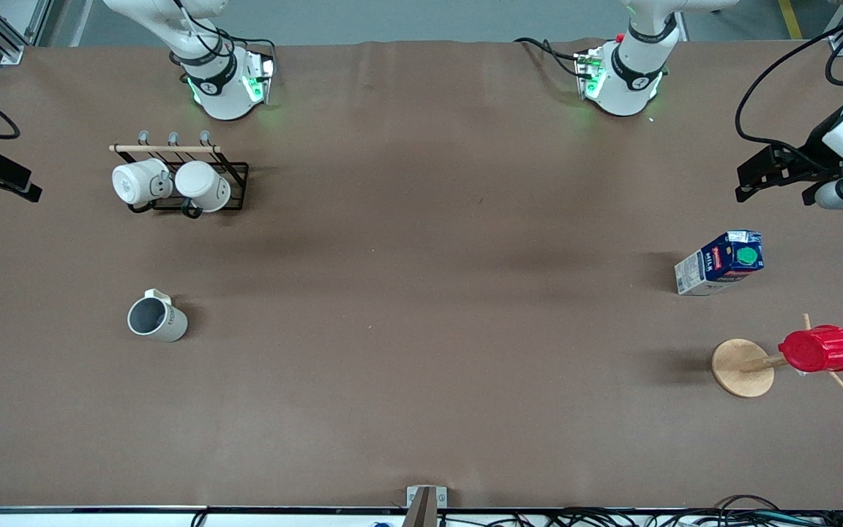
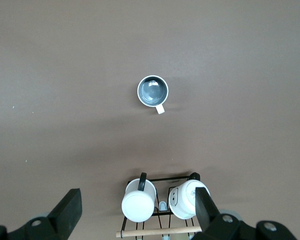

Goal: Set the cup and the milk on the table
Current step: 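Move the right gripper toward the grey mug while the left gripper approaches the milk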

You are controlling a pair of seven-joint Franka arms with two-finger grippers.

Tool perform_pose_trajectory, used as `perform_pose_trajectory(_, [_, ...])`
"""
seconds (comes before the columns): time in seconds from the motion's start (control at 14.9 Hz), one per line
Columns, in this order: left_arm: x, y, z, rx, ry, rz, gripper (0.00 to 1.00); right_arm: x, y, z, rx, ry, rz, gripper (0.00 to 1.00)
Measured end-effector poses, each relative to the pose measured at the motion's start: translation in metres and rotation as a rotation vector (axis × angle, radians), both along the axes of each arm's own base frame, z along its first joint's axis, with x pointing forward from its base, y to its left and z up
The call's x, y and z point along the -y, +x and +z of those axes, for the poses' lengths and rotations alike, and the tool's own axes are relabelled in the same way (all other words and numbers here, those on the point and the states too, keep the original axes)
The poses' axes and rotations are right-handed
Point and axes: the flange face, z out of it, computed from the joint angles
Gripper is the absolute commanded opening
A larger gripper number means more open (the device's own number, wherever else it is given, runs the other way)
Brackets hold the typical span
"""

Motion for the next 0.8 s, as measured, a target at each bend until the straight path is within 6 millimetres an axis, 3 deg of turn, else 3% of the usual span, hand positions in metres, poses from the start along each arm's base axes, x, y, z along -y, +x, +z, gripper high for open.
perform_pose_trajectory(0.6, [-0.002, 0.002, 0.0, 0.009, 0.01, 0.001, 1.0, 0.0, 0.0, 0.0, -0.002, 0.0, 0.0, 1.0])
perform_pose_trajectory(0.8, [-0.014, 0.007, -0.006, 0.009, 0.02, 0.021, 1.0, 0.0, 0.007, -0.019, -0.025, 0.002, 0.006, 1.0])
